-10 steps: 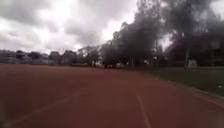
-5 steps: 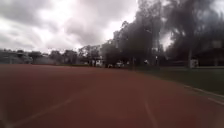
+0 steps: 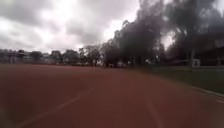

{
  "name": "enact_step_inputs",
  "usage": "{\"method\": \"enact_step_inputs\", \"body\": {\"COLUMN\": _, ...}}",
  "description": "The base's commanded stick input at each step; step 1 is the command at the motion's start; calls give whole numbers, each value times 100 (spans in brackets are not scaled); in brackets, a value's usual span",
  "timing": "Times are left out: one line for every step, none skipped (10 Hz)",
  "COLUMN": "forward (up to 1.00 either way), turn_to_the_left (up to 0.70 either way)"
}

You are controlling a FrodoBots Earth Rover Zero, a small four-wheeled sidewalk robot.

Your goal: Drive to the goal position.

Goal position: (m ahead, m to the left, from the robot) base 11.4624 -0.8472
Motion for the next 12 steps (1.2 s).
{"method": "enact_step_inputs", "body": {"forward": 70, "turn_to_the_left": 0}}
{"method": "enact_step_inputs", "body": {"forward": 70, "turn_to_the_left": 0}}
{"method": "enact_step_inputs", "body": {"forward": 70, "turn_to_the_left": 0}}
{"method": "enact_step_inputs", "body": {"forward": 70, "turn_to_the_left": 0}}
{"method": "enact_step_inputs", "body": {"forward": 70, "turn_to_the_left": 0}}
{"method": "enact_step_inputs", "body": {"forward": 70, "turn_to_the_left": 0}}
{"method": "enact_step_inputs", "body": {"forward": 70, "turn_to_the_left": 0}}
{"method": "enact_step_inputs", "body": {"forward": 70, "turn_to_the_left": 0}}
{"method": "enact_step_inputs", "body": {"forward": 70, "turn_to_the_left": 0}}
{"method": "enact_step_inputs", "body": {"forward": 70, "turn_to_the_left": 0}}
{"method": "enact_step_inputs", "body": {"forward": 70, "turn_to_the_left": 0}}
{"method": "enact_step_inputs", "body": {"forward": 70, "turn_to_the_left": 0}}
